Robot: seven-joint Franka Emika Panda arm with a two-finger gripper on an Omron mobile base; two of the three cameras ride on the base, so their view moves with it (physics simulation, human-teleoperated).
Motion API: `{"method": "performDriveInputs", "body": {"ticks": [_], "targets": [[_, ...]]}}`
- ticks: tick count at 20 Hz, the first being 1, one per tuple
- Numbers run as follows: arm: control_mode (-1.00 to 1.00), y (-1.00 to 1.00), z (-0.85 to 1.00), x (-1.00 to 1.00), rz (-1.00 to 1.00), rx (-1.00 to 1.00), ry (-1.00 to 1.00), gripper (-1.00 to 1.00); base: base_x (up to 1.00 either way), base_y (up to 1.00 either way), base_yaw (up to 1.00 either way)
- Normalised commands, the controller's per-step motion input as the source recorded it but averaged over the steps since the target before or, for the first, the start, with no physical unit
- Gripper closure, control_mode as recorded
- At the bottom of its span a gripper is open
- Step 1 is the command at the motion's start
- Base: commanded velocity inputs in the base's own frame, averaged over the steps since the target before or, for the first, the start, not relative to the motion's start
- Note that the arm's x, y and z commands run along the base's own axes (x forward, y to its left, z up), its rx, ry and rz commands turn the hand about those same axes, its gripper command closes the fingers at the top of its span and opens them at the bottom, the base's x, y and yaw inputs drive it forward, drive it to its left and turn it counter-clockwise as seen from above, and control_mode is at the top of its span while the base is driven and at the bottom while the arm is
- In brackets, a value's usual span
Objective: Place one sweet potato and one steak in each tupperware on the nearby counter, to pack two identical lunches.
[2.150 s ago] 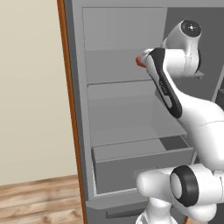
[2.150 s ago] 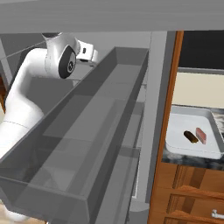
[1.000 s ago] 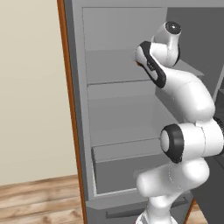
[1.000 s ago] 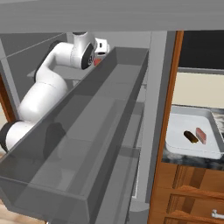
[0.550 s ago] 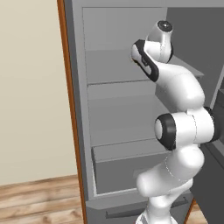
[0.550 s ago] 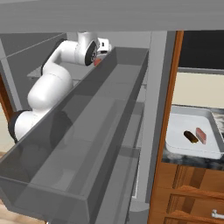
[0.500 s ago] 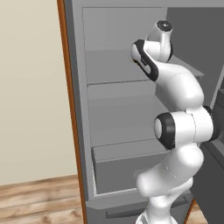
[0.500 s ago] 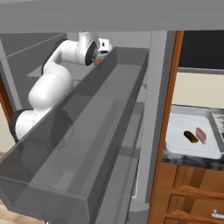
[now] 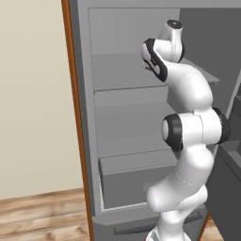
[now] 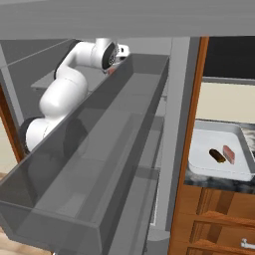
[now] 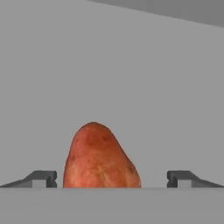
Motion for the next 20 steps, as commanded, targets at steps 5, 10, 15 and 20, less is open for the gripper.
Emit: {"method": "performDriveInputs", "body": {"ticks": [5, 10, 15, 20], "targets": [[-1.0, -0.16, -0.41, 0.01, 0.0, -0.04, 0.17, -1.0, 0.0, 0.0, 0.0], [-1.0, -0.02, -0.55, 0.0, 0.0, -0.06, 0.12, 1.0, 0.0, 0.0, 0.0], [-1.0, 0.0, -0.16, 0.04, 0.0, 0.0, -0.02, 1.0, 0.0, 0.0, 0.0], [-1.0, 0.11, -0.83, -0.8, 0.0, 0.0, -0.19, 1.0, 0.0, 0.0, 0.0]]}}
